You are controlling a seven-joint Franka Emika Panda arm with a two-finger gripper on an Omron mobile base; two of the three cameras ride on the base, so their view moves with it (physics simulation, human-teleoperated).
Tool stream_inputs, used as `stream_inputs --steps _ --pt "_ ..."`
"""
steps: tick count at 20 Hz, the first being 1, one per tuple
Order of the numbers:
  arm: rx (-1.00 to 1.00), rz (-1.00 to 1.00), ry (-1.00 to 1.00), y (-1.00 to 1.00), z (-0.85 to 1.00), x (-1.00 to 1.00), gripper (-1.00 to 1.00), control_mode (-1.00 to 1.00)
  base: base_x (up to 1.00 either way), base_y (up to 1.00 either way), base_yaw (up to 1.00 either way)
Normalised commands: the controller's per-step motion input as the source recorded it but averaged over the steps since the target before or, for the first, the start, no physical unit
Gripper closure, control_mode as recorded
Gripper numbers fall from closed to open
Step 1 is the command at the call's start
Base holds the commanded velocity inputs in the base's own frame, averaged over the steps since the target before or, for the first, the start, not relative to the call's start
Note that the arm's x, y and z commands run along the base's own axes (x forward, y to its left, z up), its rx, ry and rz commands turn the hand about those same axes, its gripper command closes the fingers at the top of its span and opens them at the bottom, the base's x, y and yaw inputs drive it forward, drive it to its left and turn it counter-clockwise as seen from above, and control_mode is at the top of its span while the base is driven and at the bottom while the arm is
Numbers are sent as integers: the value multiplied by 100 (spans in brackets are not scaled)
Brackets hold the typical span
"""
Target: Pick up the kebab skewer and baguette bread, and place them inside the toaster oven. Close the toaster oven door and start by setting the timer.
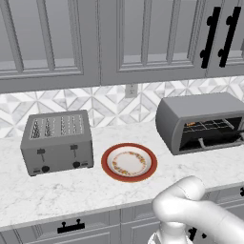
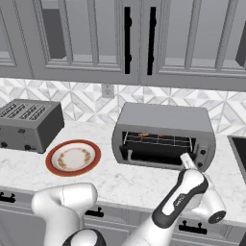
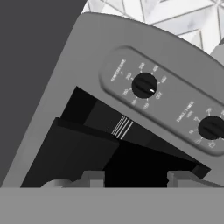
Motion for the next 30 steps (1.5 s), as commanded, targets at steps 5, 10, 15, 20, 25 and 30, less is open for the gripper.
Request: stream_inputs --steps 5,10,15,20,25,30 --pt "3 0 3 71 0 61 -100 -100 0 0 0" --pt "4 0 4 65 0 57 -100 -100 0 0 0" --pt "5 0 5 59 0 49 -100 -100 0 0 0" --pt "5 0 5 54 0 44 -100 -100 0 0 0" --pt "6 0 5 44 0 38 -100 -100 0 0 0" --pt "6 0 5 38 0 34 -100 -100 0 0 0"
